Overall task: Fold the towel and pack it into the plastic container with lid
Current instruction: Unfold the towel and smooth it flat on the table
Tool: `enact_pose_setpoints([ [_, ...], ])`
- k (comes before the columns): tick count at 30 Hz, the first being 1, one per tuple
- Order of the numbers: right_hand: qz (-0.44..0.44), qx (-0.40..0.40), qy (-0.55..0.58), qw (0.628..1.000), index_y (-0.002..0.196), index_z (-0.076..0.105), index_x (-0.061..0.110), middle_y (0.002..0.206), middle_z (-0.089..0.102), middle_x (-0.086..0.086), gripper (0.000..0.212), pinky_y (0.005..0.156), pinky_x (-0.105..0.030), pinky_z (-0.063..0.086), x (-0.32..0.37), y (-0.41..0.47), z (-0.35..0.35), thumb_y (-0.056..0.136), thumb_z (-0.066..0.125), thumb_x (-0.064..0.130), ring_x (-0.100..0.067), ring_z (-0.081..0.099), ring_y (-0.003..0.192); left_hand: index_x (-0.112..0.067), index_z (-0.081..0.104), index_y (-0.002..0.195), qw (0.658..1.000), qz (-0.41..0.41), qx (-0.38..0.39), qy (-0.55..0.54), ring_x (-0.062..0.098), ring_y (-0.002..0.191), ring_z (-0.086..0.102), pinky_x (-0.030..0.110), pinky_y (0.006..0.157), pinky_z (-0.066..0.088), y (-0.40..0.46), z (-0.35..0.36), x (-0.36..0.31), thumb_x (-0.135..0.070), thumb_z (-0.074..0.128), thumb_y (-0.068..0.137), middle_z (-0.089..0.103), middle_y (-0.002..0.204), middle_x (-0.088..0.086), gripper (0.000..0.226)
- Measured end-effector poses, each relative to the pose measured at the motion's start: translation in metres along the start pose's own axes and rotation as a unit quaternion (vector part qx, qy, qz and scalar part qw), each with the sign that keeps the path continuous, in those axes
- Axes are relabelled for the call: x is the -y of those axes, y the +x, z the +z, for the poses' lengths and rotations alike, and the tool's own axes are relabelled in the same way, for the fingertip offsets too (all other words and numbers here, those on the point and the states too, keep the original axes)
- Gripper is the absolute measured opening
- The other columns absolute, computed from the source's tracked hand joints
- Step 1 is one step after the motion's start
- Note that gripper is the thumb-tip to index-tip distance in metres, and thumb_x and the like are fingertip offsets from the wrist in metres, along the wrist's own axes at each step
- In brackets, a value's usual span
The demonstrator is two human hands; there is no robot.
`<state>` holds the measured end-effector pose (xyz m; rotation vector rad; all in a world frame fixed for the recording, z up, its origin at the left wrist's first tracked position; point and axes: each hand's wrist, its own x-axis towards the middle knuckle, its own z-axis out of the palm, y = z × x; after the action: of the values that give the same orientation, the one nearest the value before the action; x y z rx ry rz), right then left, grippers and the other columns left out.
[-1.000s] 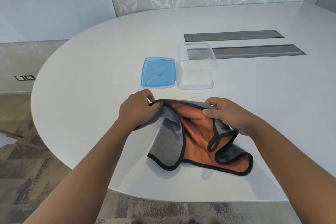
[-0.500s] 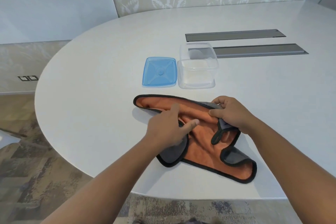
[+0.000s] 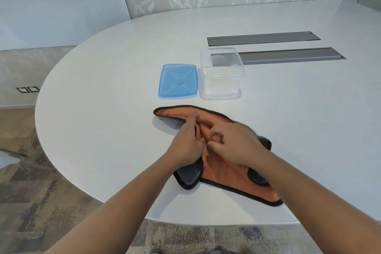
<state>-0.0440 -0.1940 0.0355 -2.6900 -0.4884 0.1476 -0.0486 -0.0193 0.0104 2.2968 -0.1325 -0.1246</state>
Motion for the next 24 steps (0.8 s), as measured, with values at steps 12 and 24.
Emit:
enact_pose_setpoints([
  [12,0.073,0.140,-0.010,0.987,0.153,0.031,0.042,0.151,0.031,0.007,0.106,0.111,-0.051,0.038,-0.036,0.012,-0.001,0.064,0.077,0.075,-0.024,0.031,0.141,-0.027,0.055,0.114,0.952,-0.113,0.057,0.278,0.028,0.102,0.061,0.037,0.083,0.048,0.016,-0.062,0.033,-0.018,0.056,0.087,0.057,0.115,0.002,0.029],
  [24,0.053,0.238,-0.094,0.965,0.156,0.024,0.044,0.167,0.012,0.012,0.114,0.118,-0.059,0.026,-0.042,0.012,-0.031,0.062,0.087,0.060,-0.024,0.014,0.153,-0.020,0.054,0.113,0.876,-0.131,0.048,0.461,0.030,0.110,0.052,0.039,0.083,0.043,0.007,-0.088,0.029,-0.023,0.058,0.083,0.043,0.128,0.004,0.031],
])
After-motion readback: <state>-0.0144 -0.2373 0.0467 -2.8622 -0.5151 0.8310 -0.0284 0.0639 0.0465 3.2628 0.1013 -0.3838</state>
